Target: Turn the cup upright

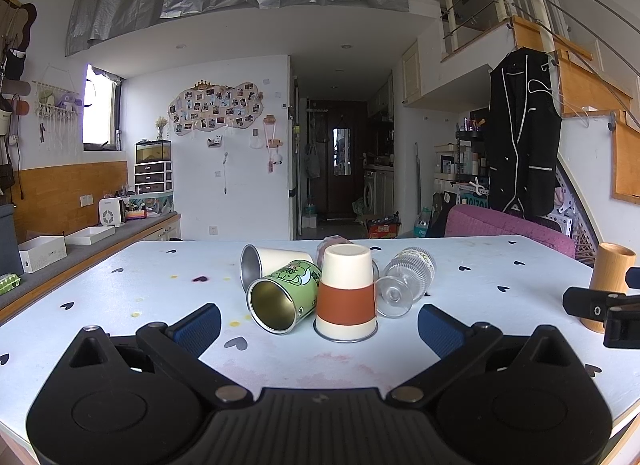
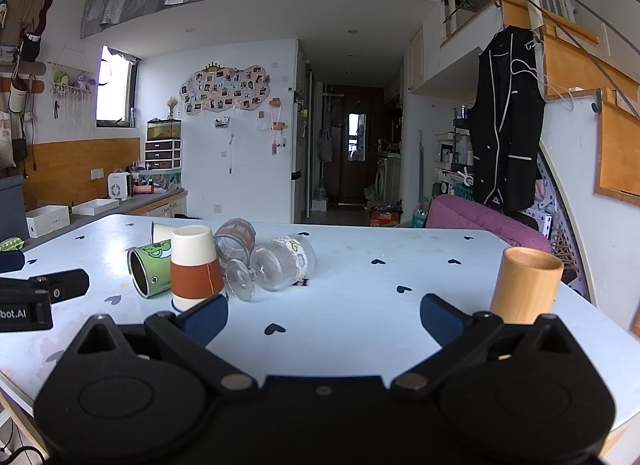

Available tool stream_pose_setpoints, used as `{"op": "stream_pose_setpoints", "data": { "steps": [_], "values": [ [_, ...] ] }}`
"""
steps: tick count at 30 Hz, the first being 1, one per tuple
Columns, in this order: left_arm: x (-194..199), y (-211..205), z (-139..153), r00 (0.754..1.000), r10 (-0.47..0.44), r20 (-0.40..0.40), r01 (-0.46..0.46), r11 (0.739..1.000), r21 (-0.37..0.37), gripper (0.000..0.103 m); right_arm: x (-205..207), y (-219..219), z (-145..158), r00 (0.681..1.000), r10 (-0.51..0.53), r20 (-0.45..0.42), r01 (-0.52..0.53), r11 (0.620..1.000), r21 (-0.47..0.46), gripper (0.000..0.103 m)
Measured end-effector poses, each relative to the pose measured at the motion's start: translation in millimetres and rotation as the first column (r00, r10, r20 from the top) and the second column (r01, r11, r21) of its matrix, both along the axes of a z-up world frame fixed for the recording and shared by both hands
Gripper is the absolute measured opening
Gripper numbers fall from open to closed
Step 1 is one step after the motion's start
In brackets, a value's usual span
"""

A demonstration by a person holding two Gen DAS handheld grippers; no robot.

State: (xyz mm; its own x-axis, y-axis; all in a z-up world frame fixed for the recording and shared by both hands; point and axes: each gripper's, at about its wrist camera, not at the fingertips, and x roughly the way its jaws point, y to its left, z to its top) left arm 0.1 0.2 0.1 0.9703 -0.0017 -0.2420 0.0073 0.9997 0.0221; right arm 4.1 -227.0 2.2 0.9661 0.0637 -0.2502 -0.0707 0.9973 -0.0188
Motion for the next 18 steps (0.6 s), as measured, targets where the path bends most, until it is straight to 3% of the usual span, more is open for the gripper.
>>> {"op": "stream_pose_setpoints", "data": {
  "steps": [18],
  "values": [
    [0.0,-0.1,0.0,1.000,0.001,-0.001,-0.001,1.000,-0.001,0.103,-1.0,0.7,-1.4,1.000,-0.002,-0.002,0.002,1.000,0.002,0.103]
  ]
}}
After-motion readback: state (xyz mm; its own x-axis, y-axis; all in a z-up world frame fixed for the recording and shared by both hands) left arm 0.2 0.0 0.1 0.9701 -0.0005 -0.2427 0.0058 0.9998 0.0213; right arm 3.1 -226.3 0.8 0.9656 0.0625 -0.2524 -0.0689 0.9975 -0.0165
